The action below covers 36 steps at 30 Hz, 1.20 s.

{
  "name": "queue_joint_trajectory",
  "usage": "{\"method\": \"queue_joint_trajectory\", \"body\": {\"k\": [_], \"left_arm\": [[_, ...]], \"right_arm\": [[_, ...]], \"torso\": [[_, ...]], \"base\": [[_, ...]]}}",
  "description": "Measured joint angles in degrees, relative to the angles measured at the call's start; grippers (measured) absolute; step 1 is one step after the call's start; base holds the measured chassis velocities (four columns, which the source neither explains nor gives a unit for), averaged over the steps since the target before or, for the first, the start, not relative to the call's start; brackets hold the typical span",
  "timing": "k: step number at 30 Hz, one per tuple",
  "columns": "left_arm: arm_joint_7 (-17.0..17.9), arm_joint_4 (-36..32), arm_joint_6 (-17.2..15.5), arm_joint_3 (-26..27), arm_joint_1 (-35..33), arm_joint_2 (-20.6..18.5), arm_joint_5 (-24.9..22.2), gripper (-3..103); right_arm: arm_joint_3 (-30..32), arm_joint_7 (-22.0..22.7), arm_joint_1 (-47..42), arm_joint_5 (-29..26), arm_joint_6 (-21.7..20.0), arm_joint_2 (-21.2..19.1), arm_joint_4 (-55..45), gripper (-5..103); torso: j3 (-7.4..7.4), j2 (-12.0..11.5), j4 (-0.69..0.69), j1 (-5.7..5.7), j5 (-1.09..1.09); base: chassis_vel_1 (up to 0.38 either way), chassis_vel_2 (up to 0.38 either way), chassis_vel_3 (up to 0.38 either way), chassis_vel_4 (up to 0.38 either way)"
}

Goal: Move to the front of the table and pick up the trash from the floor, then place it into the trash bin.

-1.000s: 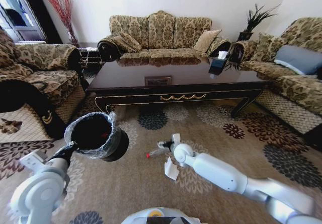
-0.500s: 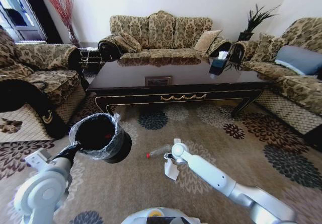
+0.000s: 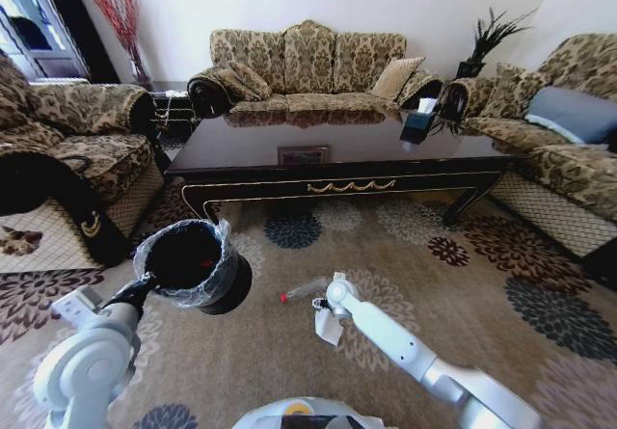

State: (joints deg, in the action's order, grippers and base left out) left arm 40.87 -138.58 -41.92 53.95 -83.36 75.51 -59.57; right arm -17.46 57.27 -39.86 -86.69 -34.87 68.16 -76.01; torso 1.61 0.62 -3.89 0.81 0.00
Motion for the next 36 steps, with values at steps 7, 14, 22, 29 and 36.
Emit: {"method": "queue_joint_trajectory", "body": {"k": [7, 14, 22, 29, 36], "left_arm": [[-0.1, 0.4, 0.0, 0.0, 0.3, -0.1, 0.0, 4], [-0.2, 0.4, 0.0, 0.0, 0.2, -0.4, 0.0, 4], [-0.7, 0.4, 0.0, -0.2, 0.1, -0.6, 1.0, 4], [-1.0, 0.0, 0.1, -0.9, -0.2, -0.4, 1.4, 4], [-1.0, 0.0, 0.1, -1.4, -0.2, -0.4, 1.7, 4]], "right_arm": [[-1.7, -2.7, -0.6, 5.7, 1.0, 0.6, 3.1, 88], [-2.0, -3.1, -0.9, 6.9, 1.1, 0.1, 3.6, 61], [-2.3, -3.0, -1.4, 7.4, 1.4, -2.5, -0.7, 39], [-3.2, -1.7, -1.0, 7.7, 1.8, -6.8, -6.5, 7], [-2.8, -1.4, 0.1, 7.9, 3.7, -10.7, -13.4, 0]], "torso": [[0.0, 0.0, 0.0, 0.0, 0.0], [0.0, 0.0, 0.0, 0.0, 0.0], [0.0, 0.0, 0.01, 0.0, 0.01], [0.0, 0.0, 0.0, 0.0, 0.01], [0.0, 0.0, 0.0, 0.0, 0.01]], "base": [[0.0, 0.0, 0.0, 0.0], [0.0, 0.0, 0.0, 0.0], [0.0, 0.0, 0.0, 0.0], [0.0, 0.0, 0.0, 0.0], [0.0, 0.0, 0.0, 0.0]]}}
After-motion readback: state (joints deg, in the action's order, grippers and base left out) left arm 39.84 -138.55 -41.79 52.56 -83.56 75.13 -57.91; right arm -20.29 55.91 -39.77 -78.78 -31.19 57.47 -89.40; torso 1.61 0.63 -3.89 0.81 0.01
